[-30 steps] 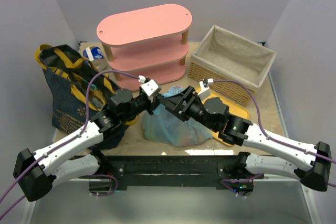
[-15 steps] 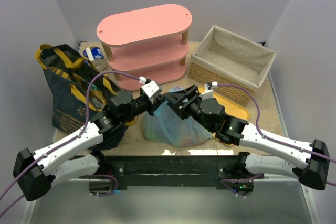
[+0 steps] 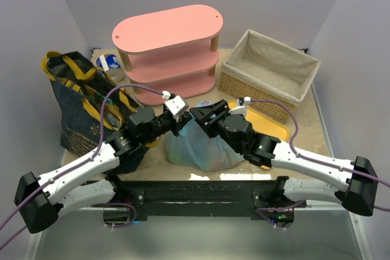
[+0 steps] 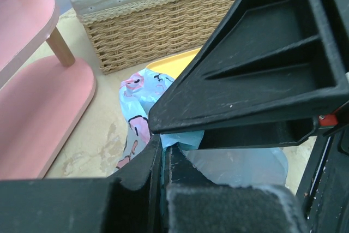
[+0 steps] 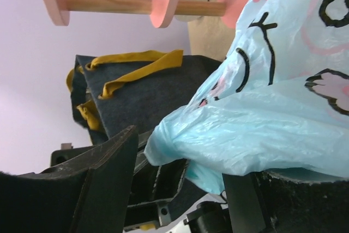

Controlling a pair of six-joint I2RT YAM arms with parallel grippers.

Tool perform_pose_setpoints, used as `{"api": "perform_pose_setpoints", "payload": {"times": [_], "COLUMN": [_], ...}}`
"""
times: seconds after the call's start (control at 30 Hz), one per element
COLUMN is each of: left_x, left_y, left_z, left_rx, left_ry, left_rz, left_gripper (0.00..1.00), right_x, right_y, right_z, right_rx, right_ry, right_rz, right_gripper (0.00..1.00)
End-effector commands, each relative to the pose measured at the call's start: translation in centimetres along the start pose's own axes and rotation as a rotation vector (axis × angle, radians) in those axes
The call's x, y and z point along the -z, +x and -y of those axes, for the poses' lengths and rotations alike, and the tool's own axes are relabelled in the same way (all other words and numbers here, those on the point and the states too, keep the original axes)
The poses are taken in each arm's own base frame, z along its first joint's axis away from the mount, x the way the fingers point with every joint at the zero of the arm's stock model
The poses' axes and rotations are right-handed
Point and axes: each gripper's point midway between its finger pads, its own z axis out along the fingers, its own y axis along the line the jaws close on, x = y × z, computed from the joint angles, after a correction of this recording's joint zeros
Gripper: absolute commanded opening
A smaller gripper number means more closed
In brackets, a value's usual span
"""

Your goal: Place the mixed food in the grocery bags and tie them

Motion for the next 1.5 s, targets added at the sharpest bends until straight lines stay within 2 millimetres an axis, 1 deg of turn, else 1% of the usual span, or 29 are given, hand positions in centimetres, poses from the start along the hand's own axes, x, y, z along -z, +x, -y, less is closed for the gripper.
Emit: {"api": "perform_pose_setpoints", "payload": {"times": [0.0,0.27,0.37,0.47,0.53,0.57,0.6,0.67,0.73,0.77,0.83,0.93,0.97,1.07,1.13,1.17,1.23,1.27,1.3,1.33,1.37,1.4,1.43,1.47], "left_x": [0.2,0.2,0.3,0.3,0.2,0.3,0.3,0.3,0.3,0.3,0.3,0.3,0.3,0.5,0.6,0.8,0.9,1.0,1.0,1.1,1.2,1.3,1.5,1.6], "left_y": [-2.2,-2.1,-2.1,-2.1,-2.0,-2.1,-2.1,-2.1,-2.2,-2.3,-2.3,-2.4,-2.5,-3.1,-3.5,-3.9,-4.2,-4.5,-4.6,-4.5,-4.9,-5.2,-5.4,-6.4], "left_z": [0.6,0.9,1.0,1.2,1.3,1.3,1.3,1.3,1.3,1.3,1.5,1.8,2.0,2.8,3.3,3.5,3.9,4.0,4.2,4.6,4.9,5.1,5.3,5.1], "left_rx": [-0.019,-0.021,-0.021,-0.02,-0.021,-0.02,-0.022,-0.022,-0.02,-0.023,-0.023,-0.023,-0.025,-0.021,-0.019,-0.017,-0.017,-0.017,-0.014,-0.007,-0.006,-0.007,-0.004,-0.006], "left_ry": [0.018,0.031,0.038,0.045,0.048,0.048,0.048,0.05,0.048,0.051,0.057,0.078,0.089,0.135,0.159,0.172,0.196,0.204,0.215,0.235,0.254,0.268,0.276,0.27], "left_rz": [0.082,0.082,0.082,0.083,0.08,0.083,0.083,0.083,0.084,0.089,0.091,0.096,0.098,0.116,0.124,0.133,0.133,0.138,0.135,0.125,0.131,0.131,0.126,0.142], "left_gripper": [0.0,0.0,0.0,0.0,0.0,0.0,0.0,0.0,0.0,0.0,0.0,0.0,0.0,0.0,0.09,0.2,0.28,0.35,0.4,0.45,0.56,0.6,0.65,0.67], "right_x": [-0.5,-1.4,-1.7,-1.6,-1.5,-1.3,-1.2,-1.1,-1.1,-1.2,-1.3,-1.7,-1.8,-1.9,-1.7,-1.6,-1.2,-1.0,-0.9,-0.6,-0.4,-0.3,0.1,0.3], "right_y": [-1.4,-1.2,-1.3,-2.1,-2.6,-3.2,-3.4,-4.0,-4.3,-4.5,-4.7,-4.6,-4.6,-5.1,-5.8,-6.1,-6.7,-7.0,-7.1,-7.3,-7.3,-7.4,-7.3,-7.3], "right_z": [0.3,1.0,0.8,0.5,0.3,0.0,-0.2,-0.4,-0.3,0.2,0.3,0.8,0.6,1.4,1.7,2.2,2.5,3.0,3.1,3.0,3.0,2.8,1.5,2.2], "right_rx": [-0.012,-0.015,-0.022,-0.017,-0.017,-0.021,-0.016,0.001,0.028,0.046,0.045,0.052,0.057,0.137,0.169,0.178,0.209,0.218,0.242,0.253,0.293,0.315,0.312,0.384], "right_ry": [0.008,0.007,-0.016,-0.033,-0.053,-0.065,-0.071,-0.07,-0.049,-0.032,-0.023,-0.023,-0.028,0.019,0.037,0.04,0.038,0.034,0.028,0.01,-0.028,-0.054,-0.116,-0.111], "right_rz": [0.094,0.111,0.124,0.164,0.184,0.211,0.22,0.25,0.27,0.28,0.294,0.304,0.309,0.34,0.372,0.386,0.412,0.424,0.428,0.433,0.438,0.439,0.434,0.426], "right_gripper": [0.63,0.63,0.59,0.52,0.44,0.41,0.36,0.32,0.31,0.3,0.29,0.22,0.17,0.09,0.06,0.03,0.01,0.0,0.0,0.0,0.0,0.0,0.0,0.0]}}
